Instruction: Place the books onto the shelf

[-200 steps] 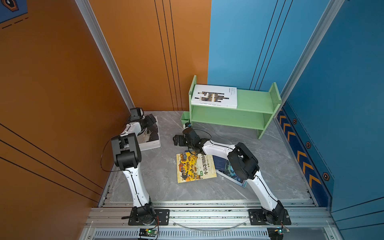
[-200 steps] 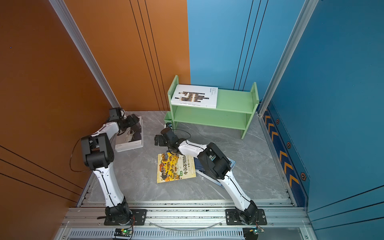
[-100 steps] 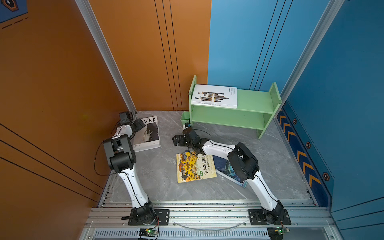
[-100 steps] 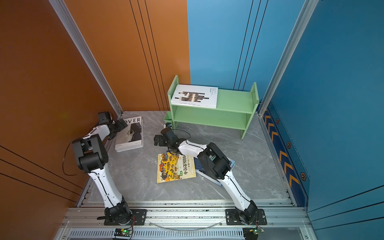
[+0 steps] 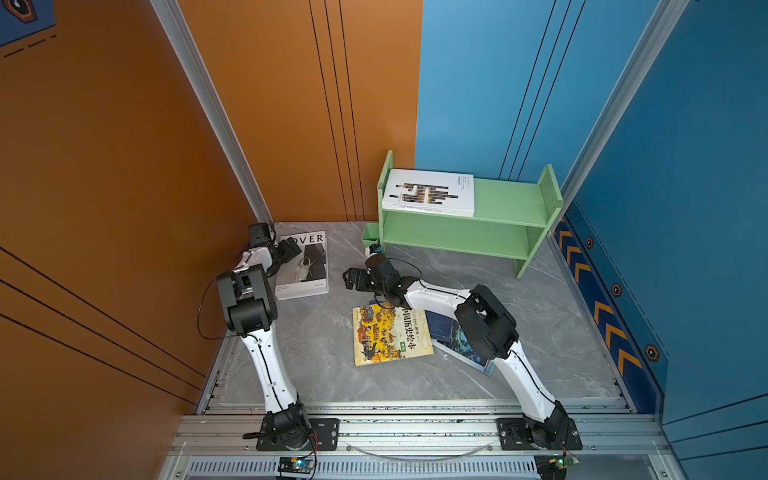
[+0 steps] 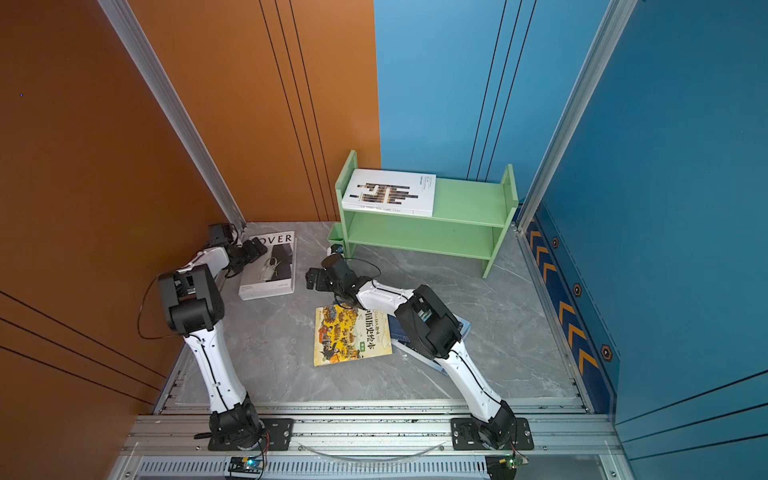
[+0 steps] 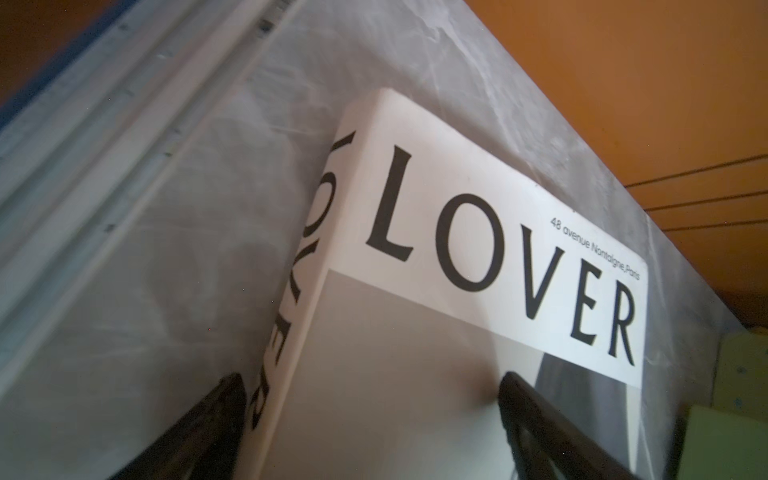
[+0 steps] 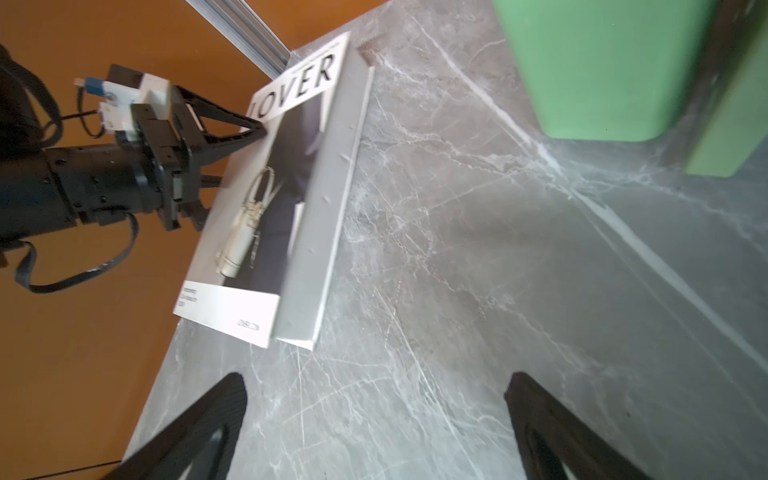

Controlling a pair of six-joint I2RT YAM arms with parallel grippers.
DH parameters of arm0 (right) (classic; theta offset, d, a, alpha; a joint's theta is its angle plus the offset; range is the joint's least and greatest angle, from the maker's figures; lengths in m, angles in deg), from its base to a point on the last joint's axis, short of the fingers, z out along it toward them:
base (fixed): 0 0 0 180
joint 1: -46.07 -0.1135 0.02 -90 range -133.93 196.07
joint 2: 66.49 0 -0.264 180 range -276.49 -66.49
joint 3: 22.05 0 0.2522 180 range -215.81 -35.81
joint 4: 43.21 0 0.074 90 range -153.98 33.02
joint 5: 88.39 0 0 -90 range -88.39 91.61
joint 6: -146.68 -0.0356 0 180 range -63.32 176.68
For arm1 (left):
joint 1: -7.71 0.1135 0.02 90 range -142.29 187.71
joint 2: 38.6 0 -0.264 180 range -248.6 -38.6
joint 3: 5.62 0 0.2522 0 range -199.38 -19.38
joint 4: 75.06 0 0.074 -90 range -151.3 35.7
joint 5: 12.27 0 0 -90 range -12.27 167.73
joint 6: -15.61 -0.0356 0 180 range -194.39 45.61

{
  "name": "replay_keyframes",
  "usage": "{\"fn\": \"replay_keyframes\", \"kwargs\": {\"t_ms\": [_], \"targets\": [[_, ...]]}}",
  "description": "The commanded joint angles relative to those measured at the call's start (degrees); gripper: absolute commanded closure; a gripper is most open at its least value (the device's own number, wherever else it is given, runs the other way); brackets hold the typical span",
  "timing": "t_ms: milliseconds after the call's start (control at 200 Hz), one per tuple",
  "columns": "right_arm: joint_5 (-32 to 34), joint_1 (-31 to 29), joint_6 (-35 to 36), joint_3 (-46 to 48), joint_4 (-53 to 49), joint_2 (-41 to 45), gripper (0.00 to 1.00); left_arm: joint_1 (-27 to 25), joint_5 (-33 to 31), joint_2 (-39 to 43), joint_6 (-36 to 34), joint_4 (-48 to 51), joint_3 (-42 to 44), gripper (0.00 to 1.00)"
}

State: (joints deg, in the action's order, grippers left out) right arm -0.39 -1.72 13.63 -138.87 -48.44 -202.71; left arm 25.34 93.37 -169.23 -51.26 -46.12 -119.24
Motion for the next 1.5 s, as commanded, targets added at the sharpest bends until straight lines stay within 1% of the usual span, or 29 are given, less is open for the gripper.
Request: {"fn": "replay_keyframes", "kwargs": {"t_ms": [0, 85, 120, 210, 325, 476, 576, 696, 711, 851, 936, 1016, 1196, 1377, 1392, 1492], "targets": [[-1.13, 1.05, -4.29, -3.22, 0.78, -3.44, 0.0, -4.72, 6.28, -0.73, -0.75, 1.81, 0.22, 0.05], [-0.88, 1.11, -6.04, -3.63, 1.11, -4.29, 0.0, -8.04, 5.89, -0.42, -1.71, 1.81, 1.23, 0.06], [-0.6, 1.09, -6.49, -3.63, 1.21, -4.58, 0.0, -8.9, 6.17, -0.51, -2.26, 3.71, 0.31, 0.06], [0.38, 1.17, -7.35, -4.28, 1.46, -5.59, 0.0, -10.67, 5.41, 0.24, -1.53, 3.08, 0.97, 0.07], [0.86, 1.48, -8.29, -6.21, 1.66, -7.29, 0.0, -11.38, 7.13, 0.89, 1.54, 2.36, 1.86, 0.07], [-0.08, 1.65, -10.1, -8.16, 1.42, -9.53, 0.0, -11.93, 7.53, 2.92, 5.22, 1.33, 4.93, 0.07], [-2.13, 1.43, -10.83, -8.66, 2.87, -9.9, 0.0, -12.1, 9.59, 4.79, 7.98, -1.1, 8.1, 0.08], [-5.05, 0.53, -9.07, -10.92, 3.02, -9.54, 0.0, -12.31, 12.5, 7.46, 11.2, -3.89, 12.09, 0.08], [-5.44, 0.41, -8.82, -11.27, 3.06, -9.5, 0.0, -12.31, 12.71, 8.02, 11.68, -6.07, 12.77, 0.08], [-10.15, -1.26, -6.9, -13.93, 3.8, -8.26, 0.0, -11.92, 16.44, 12.72, 17.1, -13.75, 19.71, 0.08], [-12.9, -2.01, -6.3, -14.61, 4.28, -7.02, 0.0, -11.53, 19.42, 15.73, 21.2, -19.55, 24.26, 0.08], [-14.48, -2.8, -5.61, -14.54, 4.19, -5.34, 0.0, -11.23, 20.95, 18.56, 24.52, -24.28, 28.04, 0.08], [-14.34, -4.23, -4.35, -9.96, 3.77, 0.56, 0.0, -11.13, 21.06, 24.63, 26.36, -24.51, 33.44, 0.08], [-12.34, -4.24, -2.96, 1.63, 4.82, 10.88, 0.0, -11.67, 20.36, 31.44, 28.42, -23.95, 40.43, 0.08], [-12.33, -4.24, -2.77, 2.51, 4.82, 11.59, 0.0, -11.73, 20.32, 32.15, 28.48, -23.98, 42.32, 0.08], [-12.98, -4.14, -2.24, 5.16, 3.83, 15.04, 0.0, -12.53, 20.47, 35.87, 30.23, -24.87, 45.78, 0.08]]}}
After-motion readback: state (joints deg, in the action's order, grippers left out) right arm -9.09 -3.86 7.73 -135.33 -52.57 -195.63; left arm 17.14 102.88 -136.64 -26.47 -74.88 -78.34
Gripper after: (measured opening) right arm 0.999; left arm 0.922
